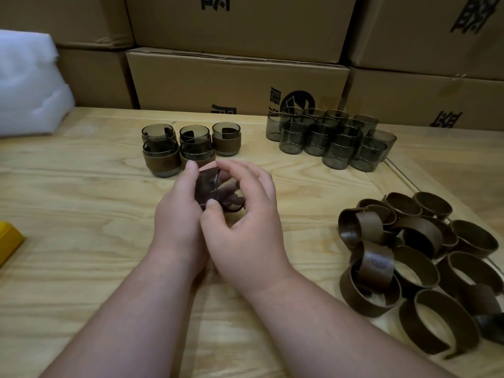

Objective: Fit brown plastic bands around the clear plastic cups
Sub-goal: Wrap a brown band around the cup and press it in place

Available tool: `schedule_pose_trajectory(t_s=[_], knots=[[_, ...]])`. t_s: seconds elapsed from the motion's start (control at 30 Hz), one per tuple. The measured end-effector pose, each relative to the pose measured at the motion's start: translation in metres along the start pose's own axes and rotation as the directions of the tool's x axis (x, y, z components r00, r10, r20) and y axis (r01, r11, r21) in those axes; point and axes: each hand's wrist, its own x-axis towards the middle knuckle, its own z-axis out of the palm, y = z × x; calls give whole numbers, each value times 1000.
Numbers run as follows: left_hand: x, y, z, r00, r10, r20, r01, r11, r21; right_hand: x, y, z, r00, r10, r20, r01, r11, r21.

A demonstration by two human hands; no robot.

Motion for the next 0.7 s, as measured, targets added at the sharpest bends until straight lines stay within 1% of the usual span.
schedule_pose_trajectory(t_s=[0.1,0.2,0.3,0.37,0.47,0.6,0.7], knots=[[2,1,-1,999,27,-38,-26,999,42,0,0,0,999,41,15,-41,999,-25],[5,-1,-3,999,47,15,-47,998,44,1,2,-1,996,82,38,-80,995,-52],[6,-2,-5,999,27,30,-26,1000,-11,2,3,-3,994,103,41,-98,989,-107],[5,-1,-6,998,12,68,-7,997,-76,3,2,-4,991,128,41,-121,984,-132],[3,2,-6,992,-9,122,23,993,-116,4,1,-4,990,138,40,-130,978,-164],[2,5,-7,984,-48,172,82,977,-197,7,1,-5,991,134,10,-133,988,-79],[2,5,-8,979,-69,192,114,966,-233,6,0,-6,990,134,33,-135,990,37]])
